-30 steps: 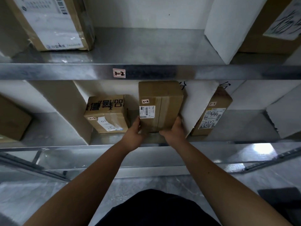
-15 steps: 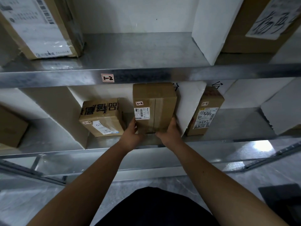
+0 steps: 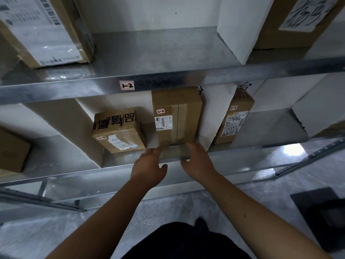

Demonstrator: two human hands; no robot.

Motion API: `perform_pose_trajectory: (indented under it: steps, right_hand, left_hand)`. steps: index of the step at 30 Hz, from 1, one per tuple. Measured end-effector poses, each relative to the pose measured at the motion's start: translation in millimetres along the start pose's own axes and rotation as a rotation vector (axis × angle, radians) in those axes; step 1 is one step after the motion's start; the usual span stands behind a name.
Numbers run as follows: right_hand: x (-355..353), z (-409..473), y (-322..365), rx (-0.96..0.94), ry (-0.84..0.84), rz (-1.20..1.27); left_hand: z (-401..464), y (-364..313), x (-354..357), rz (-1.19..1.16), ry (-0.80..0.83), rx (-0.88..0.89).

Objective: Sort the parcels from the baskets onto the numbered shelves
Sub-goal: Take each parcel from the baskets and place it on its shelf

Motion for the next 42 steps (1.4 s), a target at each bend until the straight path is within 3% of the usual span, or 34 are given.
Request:
perform_pose_trajectory:
  steps: [4, 17, 27, 34, 42]
  right_hand:
    - [-5, -19, 3, 0.011, -0.002, -0.068]
    - [-64, -102, -44, 0.173, -0.063, -0.092]
    - [-173, -212, -143, 0.299, -0.098, -0.219]
    - [-246, -294, -233, 0.420, -0.203, -0.200]
    - [-316, -364, -322, 0.548, -0.297, -0.187]
  left_hand:
    - [-3, -9, -1, 0.109, 0.030, 0.128]
    - [-26, -107, 30, 0.082, 0.226, 0.414]
    - [-88, -269, 81, 0.230, 0.279, 0.673]
    - [-138, -383, 153, 0.340, 0.352, 0.784]
    - [-175, -509, 217, 0.317, 0.397, 0.898]
Point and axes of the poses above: each hand's wrist, its own z-axis towards the middle knuckle, its own x-axis out of the palm, y = z × x, the point moved 4 cm from there along z, towards the middle knuckle, and after that the axes turned 4 degrees about -x, right-handed, at the moved point
